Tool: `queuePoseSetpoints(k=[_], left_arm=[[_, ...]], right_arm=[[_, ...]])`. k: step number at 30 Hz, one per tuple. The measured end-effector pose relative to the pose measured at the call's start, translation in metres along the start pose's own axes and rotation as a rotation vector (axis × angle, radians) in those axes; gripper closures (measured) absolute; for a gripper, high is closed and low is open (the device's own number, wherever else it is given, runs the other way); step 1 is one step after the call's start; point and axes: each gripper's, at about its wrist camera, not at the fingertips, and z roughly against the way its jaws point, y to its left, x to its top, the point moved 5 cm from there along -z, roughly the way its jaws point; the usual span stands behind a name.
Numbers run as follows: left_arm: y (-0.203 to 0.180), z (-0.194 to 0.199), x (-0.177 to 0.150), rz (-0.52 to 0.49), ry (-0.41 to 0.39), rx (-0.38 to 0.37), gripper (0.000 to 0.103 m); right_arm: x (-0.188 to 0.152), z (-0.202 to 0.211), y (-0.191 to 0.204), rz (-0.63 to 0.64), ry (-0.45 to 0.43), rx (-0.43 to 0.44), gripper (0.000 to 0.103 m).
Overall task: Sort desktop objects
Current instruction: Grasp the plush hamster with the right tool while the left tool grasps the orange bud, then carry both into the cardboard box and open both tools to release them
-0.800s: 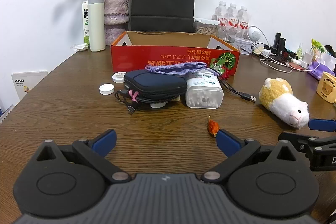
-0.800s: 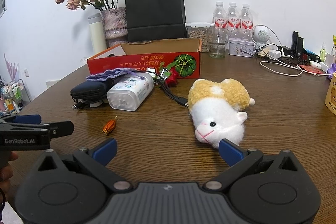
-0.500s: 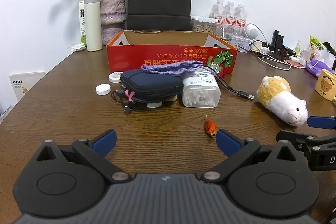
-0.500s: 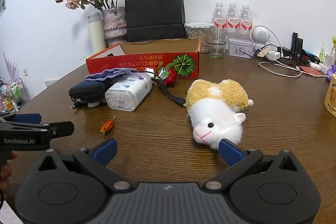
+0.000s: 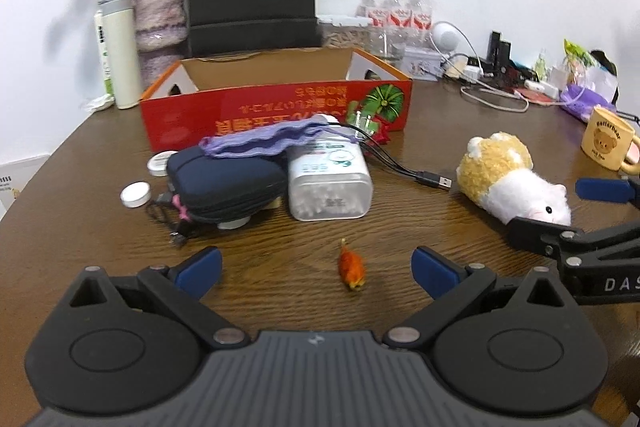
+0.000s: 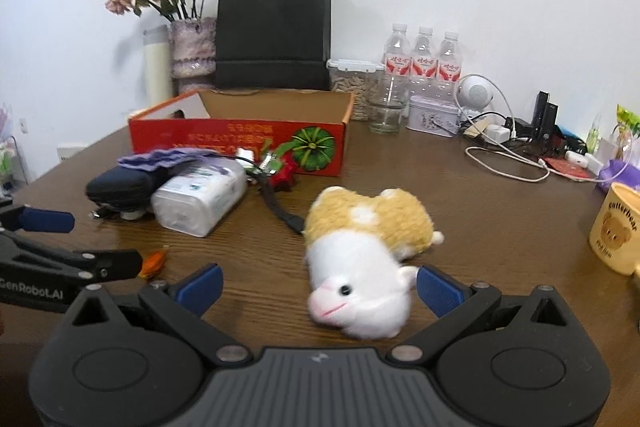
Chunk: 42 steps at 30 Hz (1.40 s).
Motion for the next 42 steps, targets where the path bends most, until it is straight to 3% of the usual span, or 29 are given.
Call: queuePoseSetpoints(k=[7,13,15,17,21,30,42], left_arm=[[-0.010,-0.019,0.001,-0.016,0.052,-0.009,0.018],[-0.011,-0.028,-0.002,-0.001,0.093,-0.023,0.046],[-0.010,-0.031,-0.002,0.014,0.106,-0.033,0.059],[-0.010,-0.031,-0.003,0.021,0.105,-0.034,0.063],[-0.009,-0.031,-0.003,0.035,0.101,-0.043,0.080],[-0.009,-0.030,-0.003,0.035,0.093,-0.037,0.089],[0.002,-0.014,0.004,0.096,0.031,-0.102,0.090]], right_arm=[[0.002,-0.024,-0.013,0.034,0.057,-0.013,0.000],[0.000,-0.046,-0.021,0.033,0.119,-0.005,0.002],[0.000,-0.050,-0.023,0.024,0.124,0.004,0.009],[0.000,-0.051,-0.024,0.012,0.127,0.015,0.016],[-0.002,-0.054,-0.026,-0.012,0.146,0.054,0.030],[-0.005,-0.055,-0.027,-0.040,0.142,0.082,0.046],[0.009,-0.032,-0.021,-0.053,0.022,0.099,0.051]])
